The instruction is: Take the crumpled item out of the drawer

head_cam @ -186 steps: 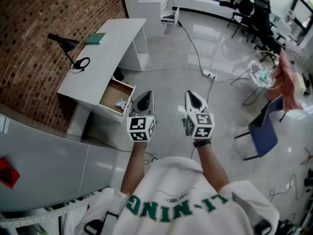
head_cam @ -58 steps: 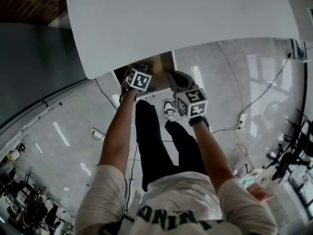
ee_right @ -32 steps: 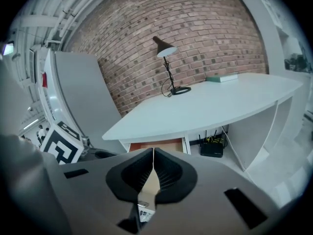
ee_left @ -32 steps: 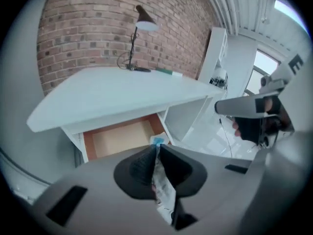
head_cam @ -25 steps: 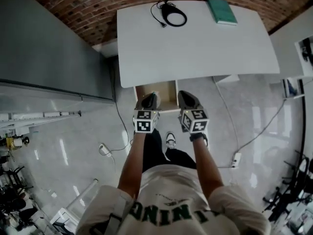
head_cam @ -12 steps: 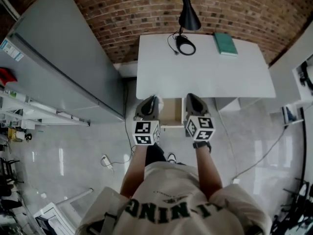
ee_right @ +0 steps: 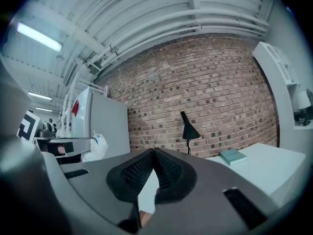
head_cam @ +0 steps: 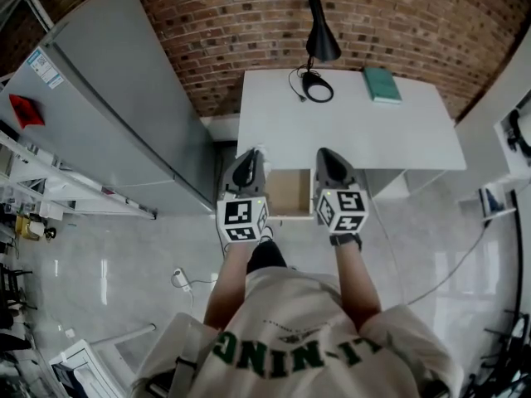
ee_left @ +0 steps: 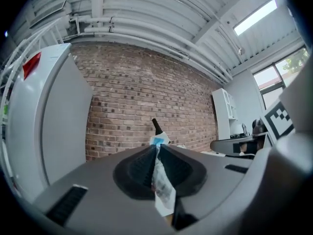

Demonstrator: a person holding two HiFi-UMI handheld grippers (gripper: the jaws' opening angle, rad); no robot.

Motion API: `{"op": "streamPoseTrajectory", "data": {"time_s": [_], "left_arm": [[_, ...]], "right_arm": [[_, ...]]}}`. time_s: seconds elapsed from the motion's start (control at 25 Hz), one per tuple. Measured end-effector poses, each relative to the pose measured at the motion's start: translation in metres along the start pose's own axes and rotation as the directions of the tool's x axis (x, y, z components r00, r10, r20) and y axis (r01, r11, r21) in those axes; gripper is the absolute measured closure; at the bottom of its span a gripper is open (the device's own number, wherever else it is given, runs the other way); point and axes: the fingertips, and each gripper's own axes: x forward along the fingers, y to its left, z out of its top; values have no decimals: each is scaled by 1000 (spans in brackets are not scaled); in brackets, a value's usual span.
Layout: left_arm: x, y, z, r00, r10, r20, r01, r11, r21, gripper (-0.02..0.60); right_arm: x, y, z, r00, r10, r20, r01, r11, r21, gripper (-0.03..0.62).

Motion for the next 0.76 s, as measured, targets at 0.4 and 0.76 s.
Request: {"op": "streamPoseTrajectory", "data": {"time_s": [0.4, 0.76], "left_arm": [[-12, 5, 9, 1000, 21, 14, -21, 1000, 2, 551], [-4, 0, 16, 999, 26, 33, -26, 1000, 2, 549]], "right_arm": [[-6, 0, 7, 1000, 19, 16, -20, 1000, 19, 589], [3, 1, 15, 998, 55, 26, -54, 999, -2, 589]]}}
